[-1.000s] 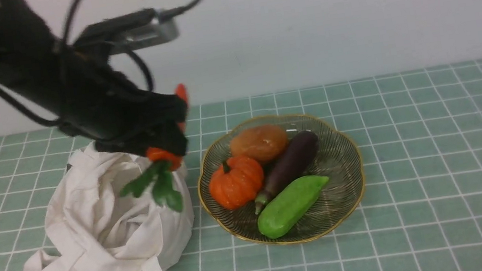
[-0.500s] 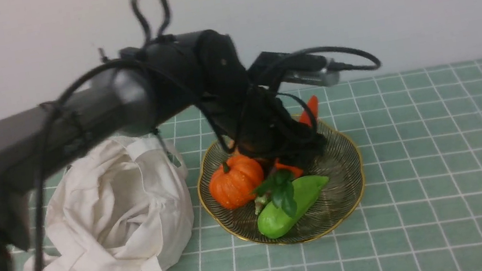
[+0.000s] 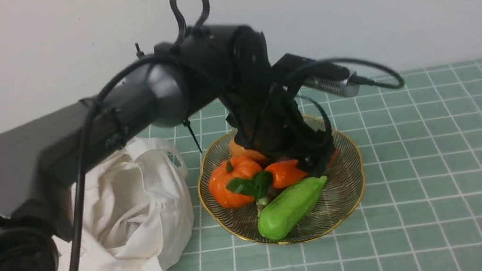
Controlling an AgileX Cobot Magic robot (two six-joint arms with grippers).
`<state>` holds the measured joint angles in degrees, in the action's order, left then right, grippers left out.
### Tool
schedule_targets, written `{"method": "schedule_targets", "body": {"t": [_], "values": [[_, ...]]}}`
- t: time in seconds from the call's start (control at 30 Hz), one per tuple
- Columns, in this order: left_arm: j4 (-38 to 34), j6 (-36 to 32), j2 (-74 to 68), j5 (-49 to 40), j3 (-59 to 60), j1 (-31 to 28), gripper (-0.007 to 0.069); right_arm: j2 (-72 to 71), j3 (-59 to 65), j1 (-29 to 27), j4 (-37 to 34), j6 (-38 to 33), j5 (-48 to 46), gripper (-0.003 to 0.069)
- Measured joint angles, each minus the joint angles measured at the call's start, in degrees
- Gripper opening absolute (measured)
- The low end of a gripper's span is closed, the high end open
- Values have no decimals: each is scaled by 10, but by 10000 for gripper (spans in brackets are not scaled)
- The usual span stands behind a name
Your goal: Take vegetables from cloth bag on blue coffee tablecloth place on plate.
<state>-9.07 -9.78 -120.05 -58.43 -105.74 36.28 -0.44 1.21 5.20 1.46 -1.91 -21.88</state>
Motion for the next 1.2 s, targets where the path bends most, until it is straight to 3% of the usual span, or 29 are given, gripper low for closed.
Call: {"method": "schedule_targets", "body": {"t": [0.1, 0.17, 0.3, 0.33, 0.37, 0.43, 0.77, 0.8, 0.93, 1.0, 1.1, 1.2], "values": [[13, 1, 9, -75, -63, 0, 598, 0, 0, 0, 0, 0, 0, -15], [32, 2, 23, -108, -106, 0, 517, 0, 0, 0, 0, 0, 0, -15], [80, 4, 74, -120, -140, -1, 251, 0, 0, 0, 0, 0, 0, -15], [84, 5, 81, -120, -140, -1, 234, 0, 0, 0, 0, 0, 0, -15], [99, 9, 113, -123, -126, -2, 90, 0, 0, 0, 0, 0, 0, -15], [109, 11, 153, -124, -90, -5, 25, 0, 0, 0, 0, 0, 0, -15], [143, 41, 400, -128, 214, -6, -8, 0, 0, 0, 0, 0, 0, -15], [125, 52, 474, -94, 305, -6, -8, 0, 0, 0, 0, 0, 0, -15], [74, 57, 586, 40, 456, -6, -8, 0, 0, 0, 0, 0, 0, -15], [32, 57, 668, 168, 570, -6, -8, 0, 0, 0, 0, 0, 0, -15], [1, 57, 761, 302, 683, -6, -8, 0, 0, 0, 0, 0, 0, -15], [-17, 57, 855, 381, 766, -6, -8, 0, 0, 0, 0, 0, 0, -15]]}}
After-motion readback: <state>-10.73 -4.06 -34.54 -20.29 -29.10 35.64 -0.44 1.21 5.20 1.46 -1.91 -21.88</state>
